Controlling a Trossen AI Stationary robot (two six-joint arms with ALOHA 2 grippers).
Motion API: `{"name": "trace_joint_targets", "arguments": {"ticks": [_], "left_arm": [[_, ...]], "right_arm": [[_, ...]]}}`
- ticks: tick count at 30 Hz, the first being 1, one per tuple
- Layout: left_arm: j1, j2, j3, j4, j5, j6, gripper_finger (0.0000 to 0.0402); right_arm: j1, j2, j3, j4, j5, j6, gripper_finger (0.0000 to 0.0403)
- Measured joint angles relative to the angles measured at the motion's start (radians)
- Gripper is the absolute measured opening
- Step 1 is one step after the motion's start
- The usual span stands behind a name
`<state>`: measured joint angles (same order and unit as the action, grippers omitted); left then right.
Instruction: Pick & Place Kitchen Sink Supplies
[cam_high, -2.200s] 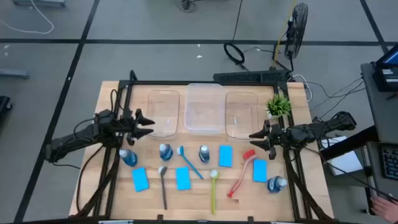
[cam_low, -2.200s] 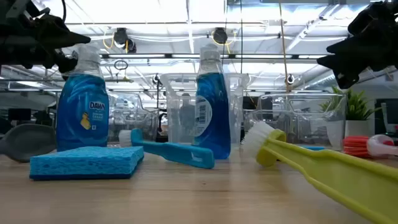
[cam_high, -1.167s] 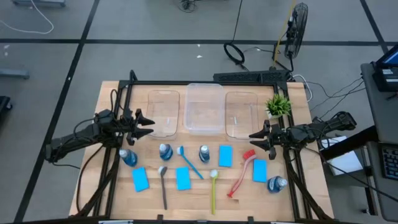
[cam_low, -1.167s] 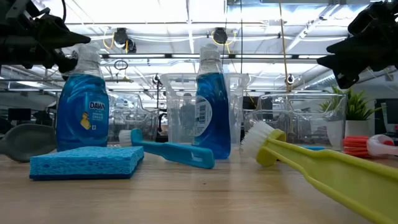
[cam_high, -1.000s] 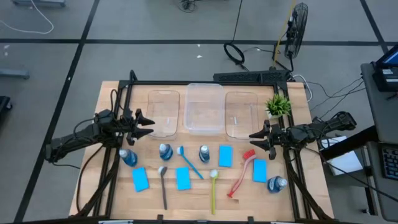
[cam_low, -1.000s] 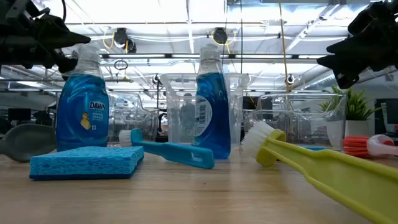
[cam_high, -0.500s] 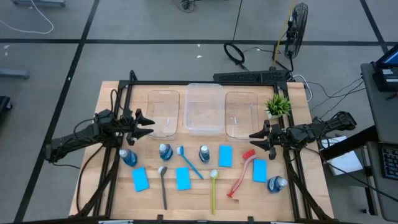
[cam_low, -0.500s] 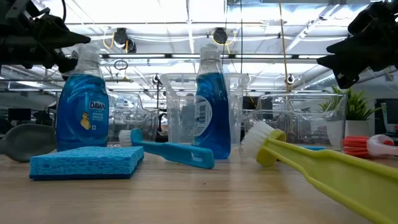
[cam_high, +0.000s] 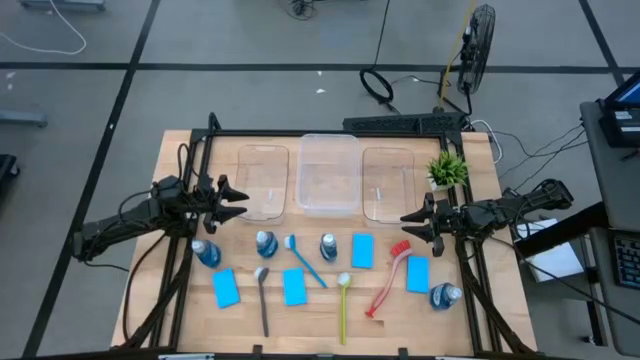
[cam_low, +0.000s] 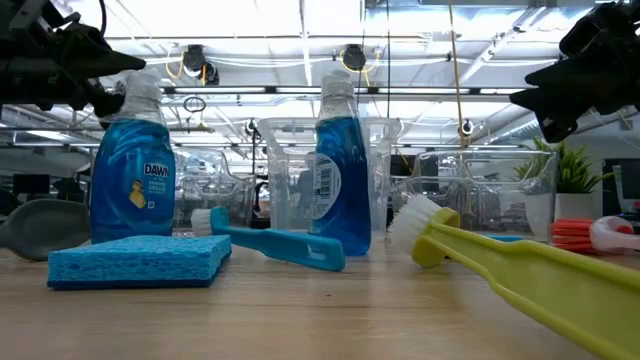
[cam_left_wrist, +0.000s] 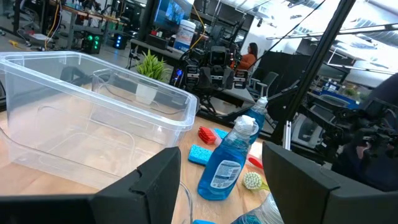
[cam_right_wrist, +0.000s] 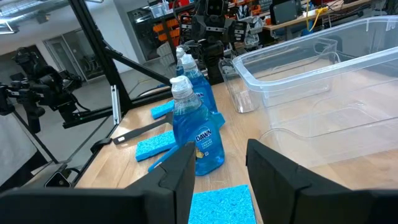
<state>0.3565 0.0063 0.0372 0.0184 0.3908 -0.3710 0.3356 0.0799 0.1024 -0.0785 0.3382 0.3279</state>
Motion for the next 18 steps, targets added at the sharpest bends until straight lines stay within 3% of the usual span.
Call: {"name": "trace_joint_targets", "arguments": {"ticks": [18], "left_arm": [[0.000, 0.000, 0.000, 0.000, 0.000, 0.000, 0.0228]], "right_arm": [[0.000, 0.000, -0.006, 0.172, 0.001, 0.000, 0.0130]]}}
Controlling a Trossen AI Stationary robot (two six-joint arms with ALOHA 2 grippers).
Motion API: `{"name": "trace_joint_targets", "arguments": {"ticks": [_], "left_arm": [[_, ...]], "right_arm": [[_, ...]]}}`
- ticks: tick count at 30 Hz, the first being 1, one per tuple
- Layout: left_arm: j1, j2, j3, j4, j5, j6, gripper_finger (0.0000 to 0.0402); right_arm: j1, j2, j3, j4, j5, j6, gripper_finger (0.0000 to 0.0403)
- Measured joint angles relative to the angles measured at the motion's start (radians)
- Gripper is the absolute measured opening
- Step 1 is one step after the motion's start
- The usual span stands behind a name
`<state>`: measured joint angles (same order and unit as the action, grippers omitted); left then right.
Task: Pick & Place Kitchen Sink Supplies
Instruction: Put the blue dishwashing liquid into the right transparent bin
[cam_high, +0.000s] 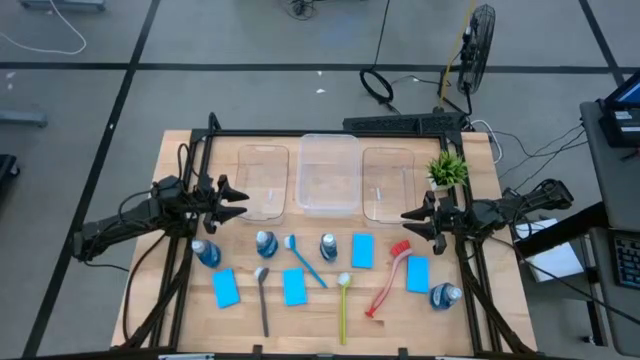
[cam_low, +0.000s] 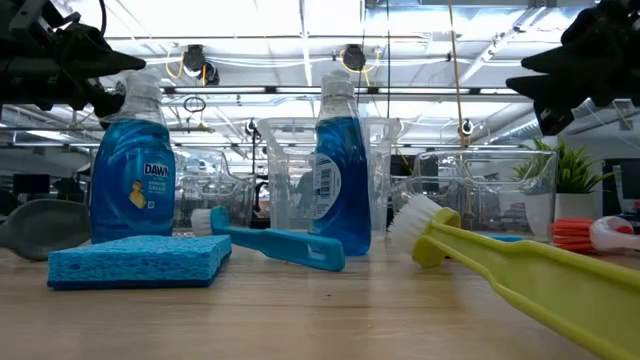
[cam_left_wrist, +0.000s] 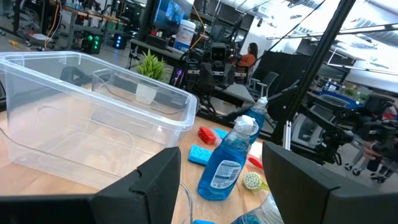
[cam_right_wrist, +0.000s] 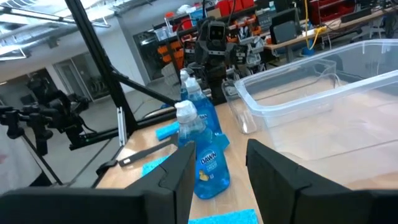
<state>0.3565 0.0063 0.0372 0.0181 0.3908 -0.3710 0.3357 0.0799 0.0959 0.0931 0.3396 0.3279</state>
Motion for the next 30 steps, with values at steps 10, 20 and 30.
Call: {"name": "trace_joint_targets", "arguments": {"ticks": [10, 20, 30], "left_arm": [[0.000, 0.000, 0.000, 0.000, 0.000, 0.000, 0.0228], [0.000, 0.000, 0.000, 0.000, 0.000, -0.010, 0.0228], [0.000, 0.000, 0.000, 0.001, 0.000, -0.162, 0.0228]], "right_arm": [[0.000, 0.000, 0.002, 0.006, -0.001, 0.099, 0.0130], [0.000, 0.000, 0.005, 0.009, 0.001, 0.149, 0.0130], [0.000, 0.000, 0.006, 0.023, 0.001, 0.150, 0.0130]]}}
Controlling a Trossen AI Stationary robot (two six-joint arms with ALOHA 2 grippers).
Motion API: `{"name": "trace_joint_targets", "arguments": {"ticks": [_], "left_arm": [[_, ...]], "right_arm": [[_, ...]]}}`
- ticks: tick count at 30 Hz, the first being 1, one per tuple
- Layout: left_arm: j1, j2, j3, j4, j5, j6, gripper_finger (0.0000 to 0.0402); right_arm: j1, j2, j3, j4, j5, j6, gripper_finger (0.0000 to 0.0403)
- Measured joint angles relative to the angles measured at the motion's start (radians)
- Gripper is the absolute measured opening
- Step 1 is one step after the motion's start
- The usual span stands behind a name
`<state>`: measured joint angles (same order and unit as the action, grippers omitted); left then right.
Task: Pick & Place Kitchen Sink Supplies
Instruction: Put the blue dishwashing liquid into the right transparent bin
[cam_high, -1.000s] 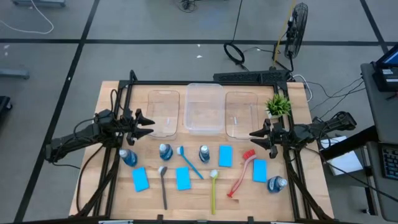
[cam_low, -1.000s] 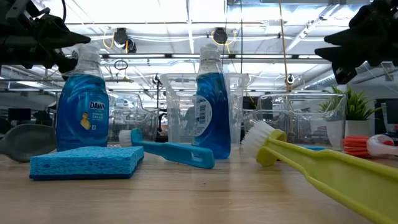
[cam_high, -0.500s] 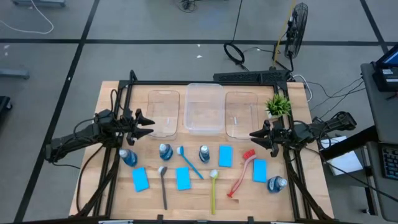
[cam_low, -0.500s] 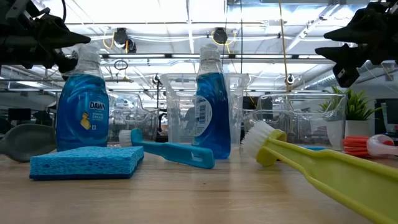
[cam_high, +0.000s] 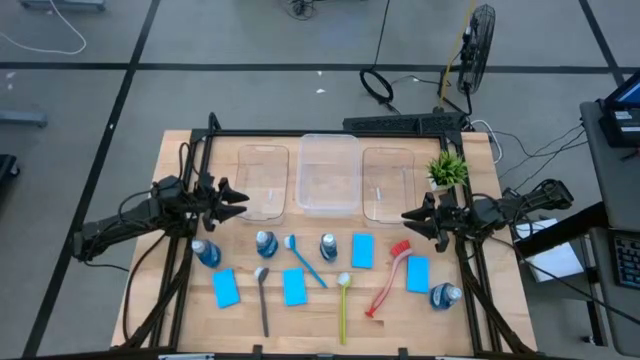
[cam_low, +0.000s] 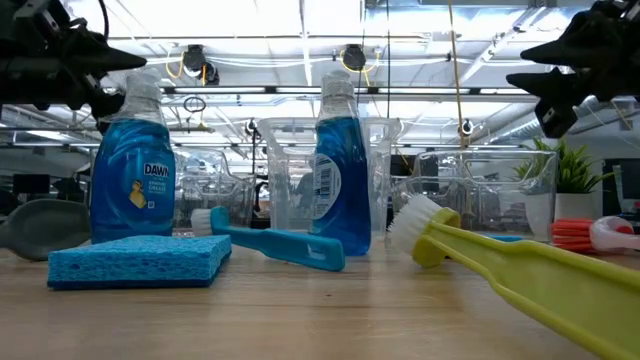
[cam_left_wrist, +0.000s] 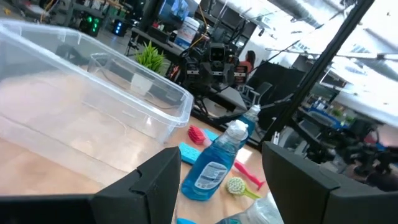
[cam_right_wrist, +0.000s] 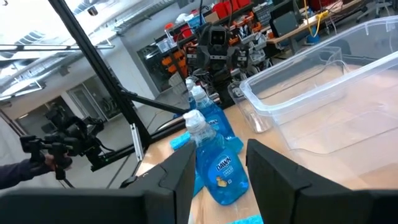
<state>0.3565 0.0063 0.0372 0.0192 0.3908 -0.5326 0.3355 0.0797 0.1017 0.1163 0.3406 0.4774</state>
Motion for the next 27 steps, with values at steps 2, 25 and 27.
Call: {"name": "trace_joint_targets", "arguments": {"ticks": [2, 25, 27], "left_arm": [[0.000, 0.000, 0.000, 0.002, 0.000, -0.012, 0.0228], [-0.001, 0.000, 0.000, 0.202, 0.112, -0.032, 0.0228], [-0.001, 0.000, 0.000, 0.209, 0.113, -0.033, 0.0228]], "right_arm": [[0.000, 0.000, 0.000, 0.020, -0.002, 0.000, 0.0130], [0.000, 0.000, 0.001, 0.231, -0.002, -0.079, 0.0130], [0.000, 0.000, 0.001, 0.231, -0.002, -0.079, 0.0130]]}}
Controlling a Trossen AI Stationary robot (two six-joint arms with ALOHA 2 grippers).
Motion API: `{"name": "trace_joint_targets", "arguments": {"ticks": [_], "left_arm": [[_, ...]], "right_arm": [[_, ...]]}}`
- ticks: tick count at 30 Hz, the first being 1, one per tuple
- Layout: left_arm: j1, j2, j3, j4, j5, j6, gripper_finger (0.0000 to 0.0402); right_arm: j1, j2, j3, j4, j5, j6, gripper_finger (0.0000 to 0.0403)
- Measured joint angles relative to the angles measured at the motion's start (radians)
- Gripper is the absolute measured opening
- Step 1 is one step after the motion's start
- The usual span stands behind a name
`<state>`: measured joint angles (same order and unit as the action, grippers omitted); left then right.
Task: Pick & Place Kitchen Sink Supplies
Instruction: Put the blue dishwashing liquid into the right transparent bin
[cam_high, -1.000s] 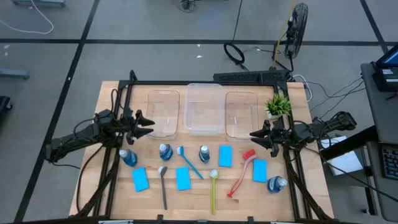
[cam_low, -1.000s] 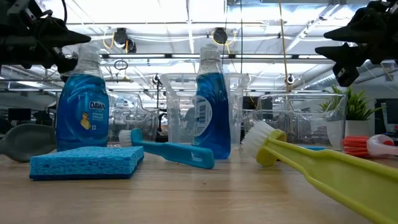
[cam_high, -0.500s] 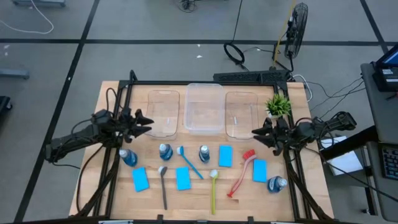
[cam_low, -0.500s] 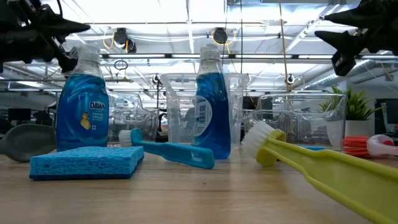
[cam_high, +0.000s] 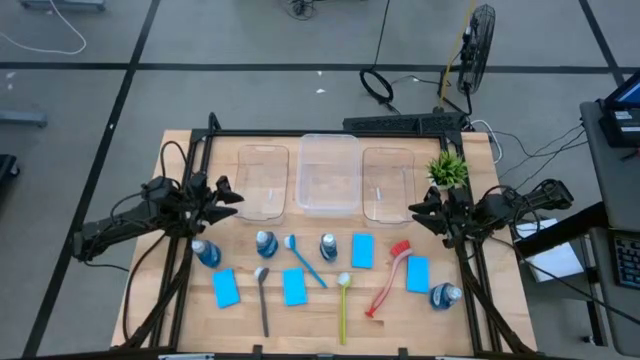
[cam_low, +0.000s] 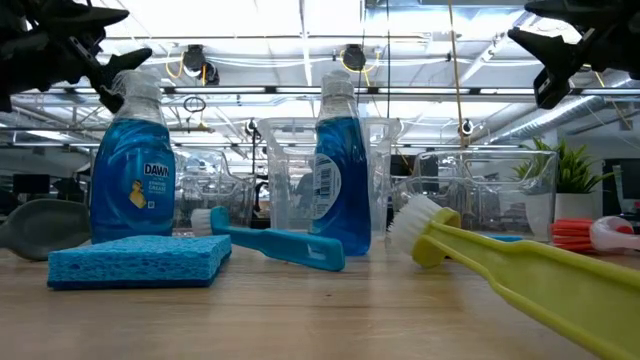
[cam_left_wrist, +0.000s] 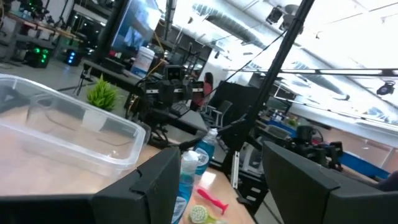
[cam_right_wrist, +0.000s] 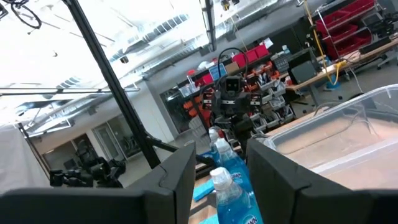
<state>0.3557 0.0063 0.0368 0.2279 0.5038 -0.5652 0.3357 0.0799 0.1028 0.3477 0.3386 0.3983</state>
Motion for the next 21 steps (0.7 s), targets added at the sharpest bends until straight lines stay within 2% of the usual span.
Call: {"name": "trace_joint_targets", "arguments": {"ticks": [6, 10, 13, 17, 21], "left_arm": [[0.000, 0.000, 0.000, 0.011, 0.002, -0.002, 0.0228], [0.000, 0.000, 0.000, 0.010, 0.002, -0.002, 0.0228], [0.001, 0.000, 0.000, 0.010, 0.003, -0.006, 0.0228], [0.001, 0.000, 0.000, 0.010, 0.003, -0.014, 0.0228], [0.001, 0.000, 0.000, 0.009, 0.004, -0.013, 0.0228]], "right_arm": [[0.000, 0.027, 0.000, 0.064, -0.001, -0.009, 0.0130], [0.000, 0.078, 0.010, 0.207, -0.022, -0.089, 0.0130], [0.000, 0.130, 0.060, 0.249, -0.050, -0.158, 0.0130], [0.000, 0.220, 0.172, 0.212, -0.081, -0.215, 0.0130], [0.000, 0.323, 0.326, 0.057, -0.108, -0.218, 0.0130]]}}
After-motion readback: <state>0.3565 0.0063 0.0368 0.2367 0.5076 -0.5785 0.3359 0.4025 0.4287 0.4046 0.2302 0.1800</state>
